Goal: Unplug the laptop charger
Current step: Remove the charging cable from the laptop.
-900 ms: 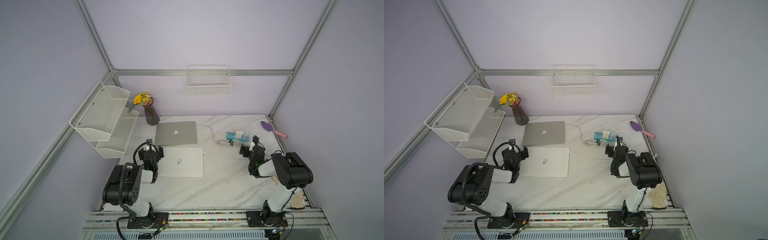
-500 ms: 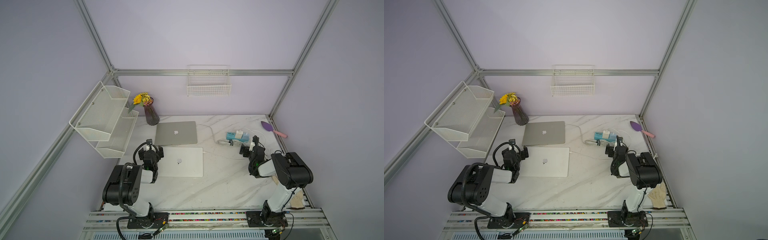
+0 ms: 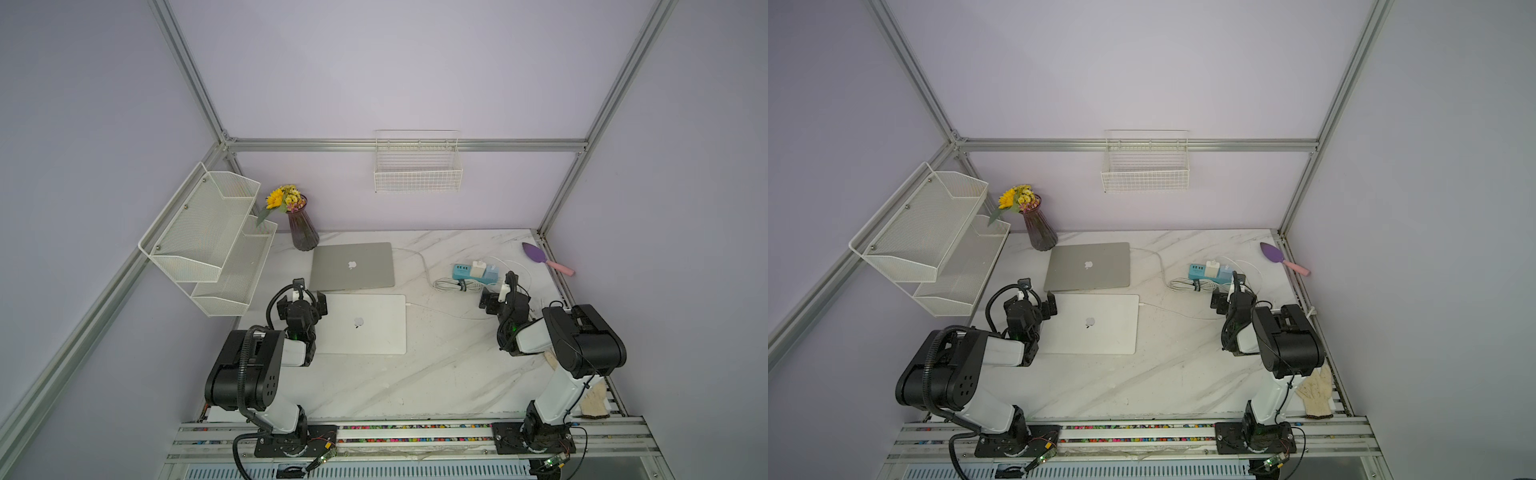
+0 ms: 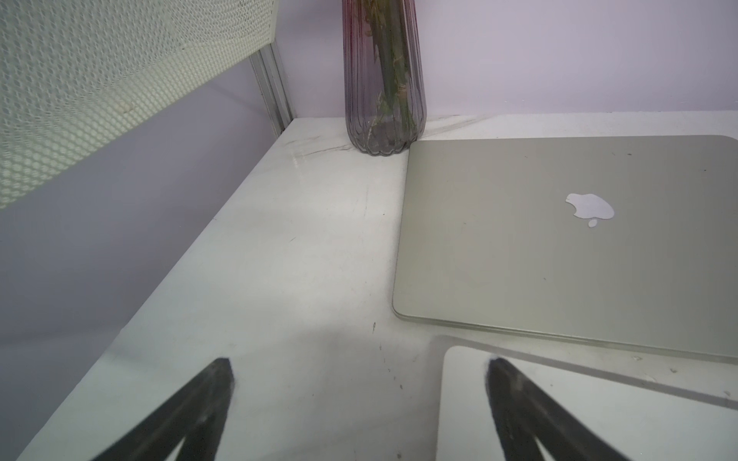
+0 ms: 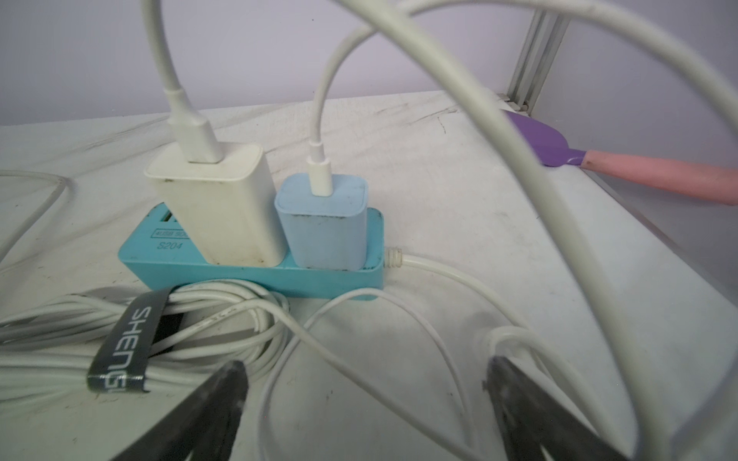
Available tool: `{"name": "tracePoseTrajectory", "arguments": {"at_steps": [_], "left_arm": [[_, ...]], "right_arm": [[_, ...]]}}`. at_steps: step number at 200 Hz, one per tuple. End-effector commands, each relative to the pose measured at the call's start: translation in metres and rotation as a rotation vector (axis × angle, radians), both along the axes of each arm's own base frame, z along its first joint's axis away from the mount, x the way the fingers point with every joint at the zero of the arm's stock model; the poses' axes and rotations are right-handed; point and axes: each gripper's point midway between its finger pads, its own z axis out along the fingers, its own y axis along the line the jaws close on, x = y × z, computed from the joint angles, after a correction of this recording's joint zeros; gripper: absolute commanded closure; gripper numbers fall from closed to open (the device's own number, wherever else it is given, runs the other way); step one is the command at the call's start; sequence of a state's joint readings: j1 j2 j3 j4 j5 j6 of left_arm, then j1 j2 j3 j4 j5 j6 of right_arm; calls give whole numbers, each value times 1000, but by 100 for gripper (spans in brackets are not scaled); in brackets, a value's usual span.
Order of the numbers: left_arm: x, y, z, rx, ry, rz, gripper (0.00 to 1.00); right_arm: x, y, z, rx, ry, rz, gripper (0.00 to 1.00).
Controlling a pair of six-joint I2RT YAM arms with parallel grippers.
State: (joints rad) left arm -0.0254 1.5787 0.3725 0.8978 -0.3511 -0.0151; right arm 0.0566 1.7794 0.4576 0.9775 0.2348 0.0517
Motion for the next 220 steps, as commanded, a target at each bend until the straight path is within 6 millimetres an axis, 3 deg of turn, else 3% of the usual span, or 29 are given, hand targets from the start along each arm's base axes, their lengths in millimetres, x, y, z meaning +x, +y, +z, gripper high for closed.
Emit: {"name": "tracePoseTrajectory", "arguments": {"at_steps": [1, 11, 20, 27, 29, 42, 48, 55, 59, 76, 95, 114, 126, 143, 161, 195, 220], "left_arm": [[6, -1, 55, 40, -61, 65, 0], [7, -6, 103, -5, -100, 95, 0], [15, -28, 134, -99, -115, -8, 0], [24, -48, 161, -168, -150, -97, 0], [26, -54, 167, -185, -155, -121, 0], [45, -105, 200, -242, -145, -291, 6], [53, -134, 208, -239, -116, -369, 7], [59, -168, 213, -218, -81, -452, 8], [67, -190, 200, -205, -34, -500, 8], [82, -275, 193, -235, 20, -753, 16], [86, -355, 178, -235, 58, -1019, 20], [78, -418, 165, -145, 38, -1301, 17], [74, -441, 154, -100, 49, -1418, 17], [86, -446, 146, -106, 63, -1424, 26], [109, -424, 142, -139, 68, -1265, 26], [155, -317, 128, -492, 99, -872, 28], [169, -240, 91, -485, 252, -551, 23]], "right_arm": [[-3, -21, 55, 8, -61, -133, 3], [-2, -20, 89, 111, -76, -163, 3], [1, -21, 117, 246, -114, -181, 3], [10, -2, 127, 345, -71, -57, 3], [10, 3, 138, 357, -78, -27, 3], [24, 41, 176, 399, -39, 163, 18], [34, 52, 175, 412, 24, 192, 21], [44, 62, 177, 417, 86, 214, 22], [50, 68, 178, 424, 128, 233, 26], [69, 80, 174, 431, 300, 267, 43], [82, 78, 171, 427, 366, 240, 42], [91, 64, 155, 378, 463, 168, 42], [94, 66, 140, 381, 531, 168, 42], [95, 78, 124, 398, 608, 220, 46], [96, 105, 115, 388, 626, 302, 47], [105, 185, 102, 326, 633, 528, 47], [119, 233, 75, 228, 618, 681, 45]]}}
